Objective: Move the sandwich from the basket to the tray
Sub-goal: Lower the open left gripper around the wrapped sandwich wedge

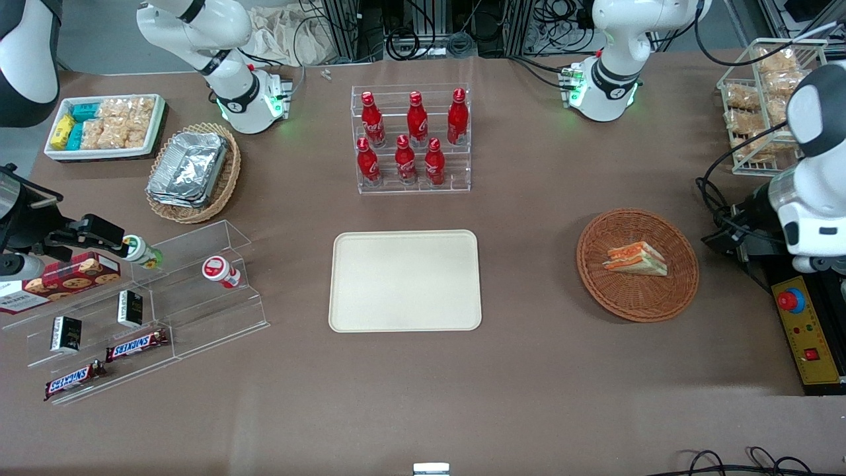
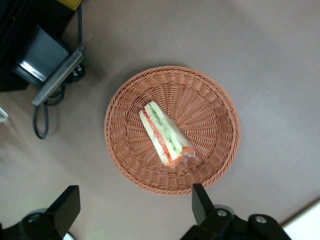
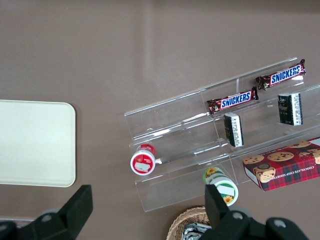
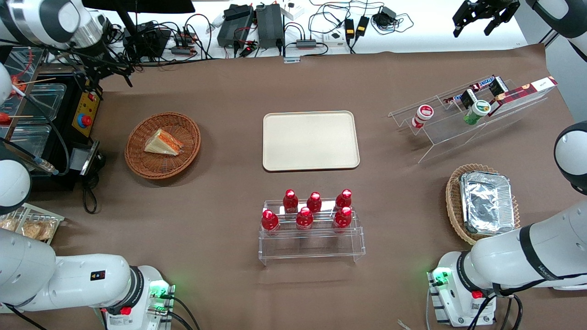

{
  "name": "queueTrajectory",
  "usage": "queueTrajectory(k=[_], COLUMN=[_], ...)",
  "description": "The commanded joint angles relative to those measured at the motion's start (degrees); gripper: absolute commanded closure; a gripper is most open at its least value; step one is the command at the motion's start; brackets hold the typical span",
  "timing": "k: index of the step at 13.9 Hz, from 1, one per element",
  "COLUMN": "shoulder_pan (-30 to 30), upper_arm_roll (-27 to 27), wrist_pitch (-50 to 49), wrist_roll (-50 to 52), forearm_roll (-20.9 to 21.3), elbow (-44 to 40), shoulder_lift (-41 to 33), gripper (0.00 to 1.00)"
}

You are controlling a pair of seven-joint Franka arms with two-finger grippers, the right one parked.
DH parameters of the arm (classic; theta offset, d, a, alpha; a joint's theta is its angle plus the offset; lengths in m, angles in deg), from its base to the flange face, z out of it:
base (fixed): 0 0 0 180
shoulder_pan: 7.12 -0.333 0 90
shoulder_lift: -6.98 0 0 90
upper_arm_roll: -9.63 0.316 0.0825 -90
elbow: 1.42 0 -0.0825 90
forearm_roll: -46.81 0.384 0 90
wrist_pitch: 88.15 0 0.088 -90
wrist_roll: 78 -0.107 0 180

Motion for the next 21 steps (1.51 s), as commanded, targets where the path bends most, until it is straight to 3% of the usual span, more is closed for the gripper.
queueTrajectory(k=[1,7,11,14,21], shoulder_pan=[0.5,1.8,1.8,1.9,1.8], upper_arm_roll=[-0.2,-0.1,-0.1,-0.1,-0.1], wrist_pitch=[2.0,7.2,14.8,17.9,19.6], wrist_roll=[8.7,24.3,26.1,27.9,30.8], forearm_roll=[0.7,1.1,1.1,1.2,1.2], elbow=[2.3,3.1,10.3,14.0,15.6], shoulder_lift=[2.0,8.9,8.3,8.4,10.5], gripper=[0.01,0.01,0.05,0.01,0.0])
